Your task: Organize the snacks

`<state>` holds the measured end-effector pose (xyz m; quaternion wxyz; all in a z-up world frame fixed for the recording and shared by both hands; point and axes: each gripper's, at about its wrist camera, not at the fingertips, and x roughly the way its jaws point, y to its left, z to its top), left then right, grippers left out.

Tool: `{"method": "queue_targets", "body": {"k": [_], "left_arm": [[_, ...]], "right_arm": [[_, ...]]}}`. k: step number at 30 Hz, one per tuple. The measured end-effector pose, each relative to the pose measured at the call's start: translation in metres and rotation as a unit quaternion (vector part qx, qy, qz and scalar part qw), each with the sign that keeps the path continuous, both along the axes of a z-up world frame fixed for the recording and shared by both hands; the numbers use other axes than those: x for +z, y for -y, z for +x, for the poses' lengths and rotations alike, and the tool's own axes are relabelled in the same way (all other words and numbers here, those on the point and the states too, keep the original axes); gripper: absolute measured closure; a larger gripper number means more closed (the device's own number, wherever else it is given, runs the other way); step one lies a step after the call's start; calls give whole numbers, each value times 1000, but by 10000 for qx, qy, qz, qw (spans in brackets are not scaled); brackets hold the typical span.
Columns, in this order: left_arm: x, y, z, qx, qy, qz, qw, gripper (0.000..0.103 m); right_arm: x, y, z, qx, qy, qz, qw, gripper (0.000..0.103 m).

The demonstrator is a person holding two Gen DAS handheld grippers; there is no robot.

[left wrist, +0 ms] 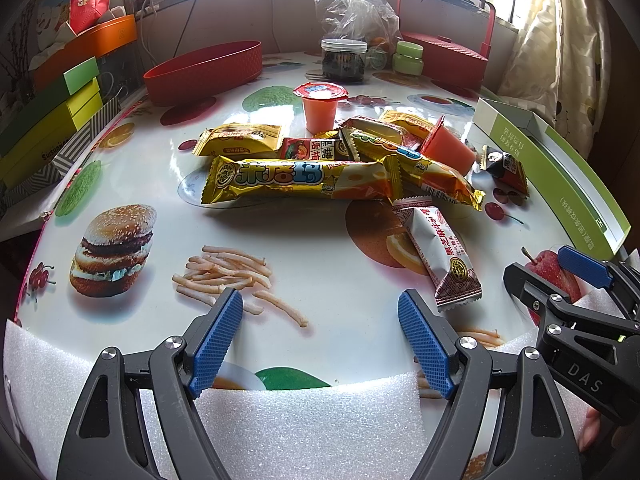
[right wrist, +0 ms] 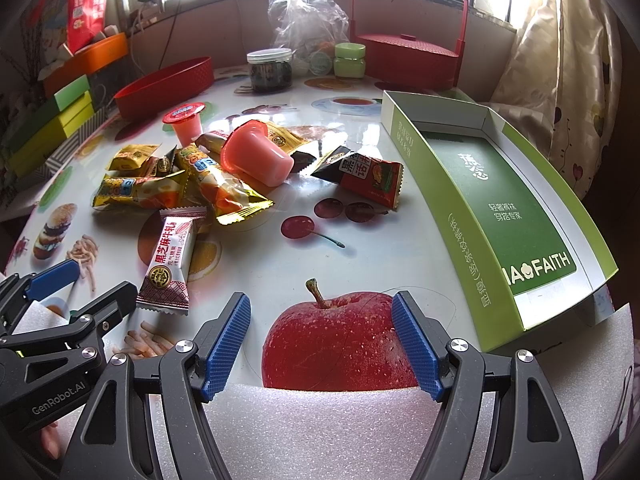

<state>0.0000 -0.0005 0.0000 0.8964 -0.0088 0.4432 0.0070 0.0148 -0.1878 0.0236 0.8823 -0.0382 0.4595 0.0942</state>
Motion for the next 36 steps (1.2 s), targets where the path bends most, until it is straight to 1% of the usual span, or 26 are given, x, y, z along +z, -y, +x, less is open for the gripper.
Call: {"method": "queue_targets", "body": {"k": [10,13,15,16,18,21,26,28,31,34,36], "left_arm": [[1,-3,-1,-19,-29,-55,10000,23],[5,-16,1,-5,-42,-369,9993,23],[9,-23,2,58,-14,-389,9992,23],[12,-28,2,73,17,-418,9991,23],[18,-38,4,64,125,-495,9987,23],[26,-51,11,78,220,-408,9989,23],[31,-65,31,-57,273,-296,9992,23],[33,-65,37,-213,354,-179,9990,23],[34,-61,50,-463,352,58,9983,23],[33,-58,61,-690,331,251,9968,23],[33,-53,65,-889,346,335,9949,23]], "right_arm": [[-3,0,1,2,-10,12,10000,29],[-5,1,3,35,-58,92,9999,30],[1,2,3,130,-57,263,9996,30],[8,1,2,210,35,404,9990,30],[13,-5,5,295,96,480,9984,30],[21,-16,9,524,85,686,9962,30],[16,-43,17,876,-44,717,9936,30],[12,-51,20,973,-128,684,9928,30],[6,-62,24,1110,-227,606,9917,32],[0,-66,27,1133,-316,388,9923,38],[-3,-66,28,1139,-384,375,9920,41]]}}
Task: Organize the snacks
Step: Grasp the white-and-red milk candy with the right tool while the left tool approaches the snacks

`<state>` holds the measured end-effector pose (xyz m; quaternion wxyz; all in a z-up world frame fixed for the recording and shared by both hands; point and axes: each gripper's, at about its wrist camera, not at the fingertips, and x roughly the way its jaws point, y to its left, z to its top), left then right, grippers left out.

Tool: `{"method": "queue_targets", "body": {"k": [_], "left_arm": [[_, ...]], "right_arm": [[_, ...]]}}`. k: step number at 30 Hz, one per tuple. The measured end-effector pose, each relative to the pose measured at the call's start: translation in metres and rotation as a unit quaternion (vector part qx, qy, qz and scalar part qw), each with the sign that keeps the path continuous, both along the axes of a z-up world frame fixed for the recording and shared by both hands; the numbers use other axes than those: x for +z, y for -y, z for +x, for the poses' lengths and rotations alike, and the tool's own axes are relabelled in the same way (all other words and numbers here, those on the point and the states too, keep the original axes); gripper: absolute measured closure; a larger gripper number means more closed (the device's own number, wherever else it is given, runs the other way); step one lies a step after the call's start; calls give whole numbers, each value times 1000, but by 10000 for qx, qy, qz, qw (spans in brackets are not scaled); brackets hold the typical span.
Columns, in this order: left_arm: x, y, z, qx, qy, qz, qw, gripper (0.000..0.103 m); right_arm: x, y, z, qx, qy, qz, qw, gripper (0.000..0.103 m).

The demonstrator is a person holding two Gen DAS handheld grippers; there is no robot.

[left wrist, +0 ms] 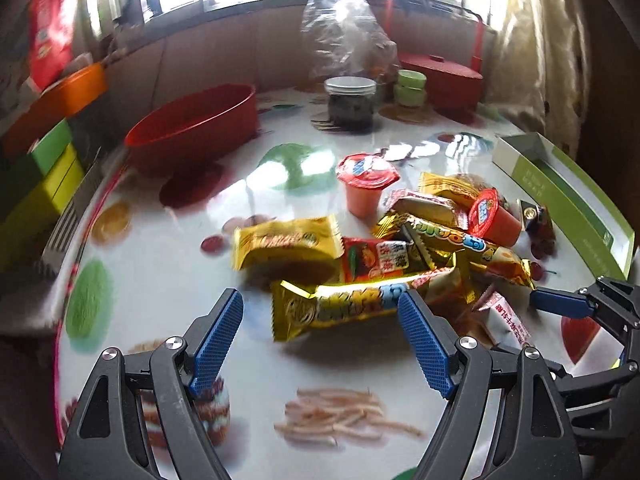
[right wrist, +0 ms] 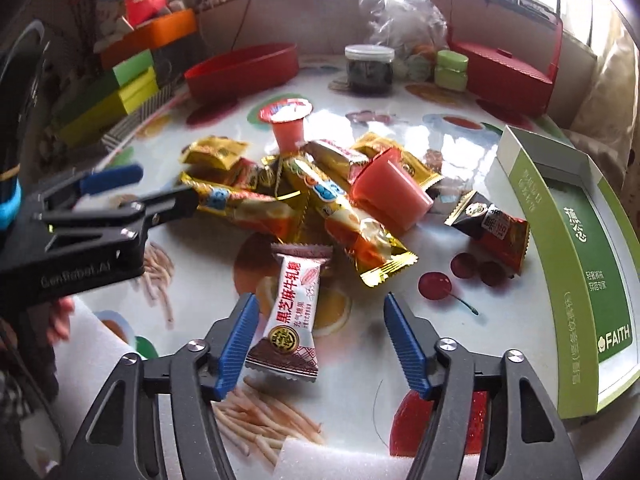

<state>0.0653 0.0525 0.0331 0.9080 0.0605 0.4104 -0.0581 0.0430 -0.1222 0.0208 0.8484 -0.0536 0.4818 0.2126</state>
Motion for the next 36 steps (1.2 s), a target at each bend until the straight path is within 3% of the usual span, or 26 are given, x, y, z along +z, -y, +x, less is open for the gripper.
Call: {"method": "queue_targets", "body": {"k": [7,9,16,20,27,31,36], "left_arm": [[-9,16,12,-594,-172,197,9979,23],[-12,20,11,-692,-224,224,9971,23],[-16,29,1,-911,-378,181,9950,23],[-14,33,-7,-1144,-589,-161,9916,23],[5,30,4,-1103,-101,133,9938,23],[2,33,23,-1275,-200,235,9914,23],[-1,32,29,-1422,-461,81,9887,23]], "right_arm": [[3,8,-2,-57,28,-10,10000,75],[5,11,-2,-93,40,2,9999,78],[8,28,0,-289,42,48,9996,80],[6,36,0,-388,-8,75,9992,80],[5,44,-2,-482,-43,134,9987,80],[5,45,-2,-505,-52,147,9986,80],[6,48,-2,-552,-64,169,9983,80]]}}
